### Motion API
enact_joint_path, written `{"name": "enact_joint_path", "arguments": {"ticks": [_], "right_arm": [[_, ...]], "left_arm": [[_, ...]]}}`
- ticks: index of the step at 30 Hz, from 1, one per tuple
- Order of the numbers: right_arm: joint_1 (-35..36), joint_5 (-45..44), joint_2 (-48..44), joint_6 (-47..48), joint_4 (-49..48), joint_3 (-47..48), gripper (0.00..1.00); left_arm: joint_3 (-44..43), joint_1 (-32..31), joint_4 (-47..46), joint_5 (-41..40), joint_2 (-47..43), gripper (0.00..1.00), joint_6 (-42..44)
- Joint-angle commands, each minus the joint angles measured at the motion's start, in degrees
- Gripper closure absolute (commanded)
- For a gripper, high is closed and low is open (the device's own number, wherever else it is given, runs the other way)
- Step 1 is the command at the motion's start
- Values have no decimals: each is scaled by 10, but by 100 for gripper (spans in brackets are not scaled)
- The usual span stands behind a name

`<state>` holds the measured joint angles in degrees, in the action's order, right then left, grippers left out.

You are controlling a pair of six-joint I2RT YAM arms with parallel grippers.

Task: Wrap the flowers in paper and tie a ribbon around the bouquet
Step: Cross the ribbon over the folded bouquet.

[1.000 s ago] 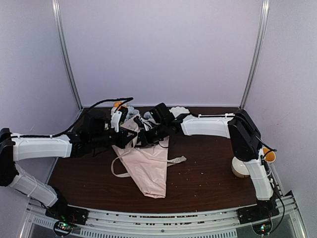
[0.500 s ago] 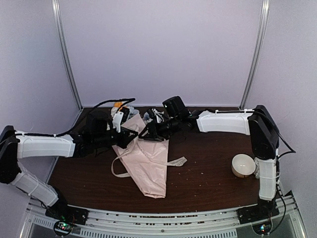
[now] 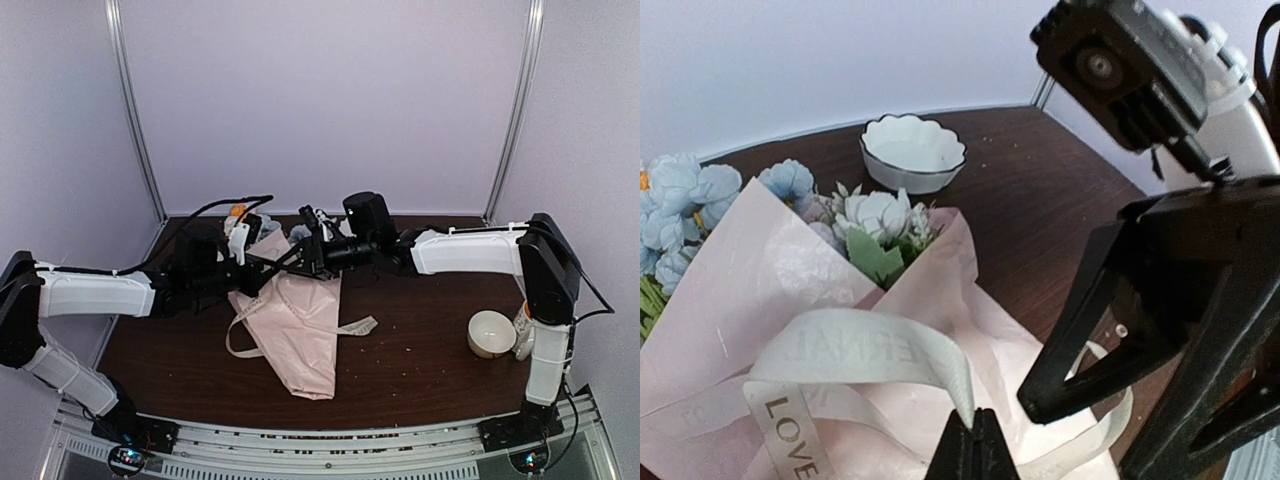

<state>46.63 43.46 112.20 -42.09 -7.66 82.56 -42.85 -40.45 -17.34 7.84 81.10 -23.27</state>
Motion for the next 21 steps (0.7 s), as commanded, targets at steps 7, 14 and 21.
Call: {"name": "enact_joint_path", "arguments": {"ticks": [7, 14, 21], "right_arm": [[16, -56, 7, 51, 0, -12, 53], [18, -84, 26, 56, 33, 2, 61], [18, -140, 50, 70, 113, 46, 71]], "left_arm": [[16, 17, -195, 75, 45, 100, -125], [13, 17, -212, 86, 69, 100, -138], [14, 17, -204, 90, 70, 100, -133]]}}
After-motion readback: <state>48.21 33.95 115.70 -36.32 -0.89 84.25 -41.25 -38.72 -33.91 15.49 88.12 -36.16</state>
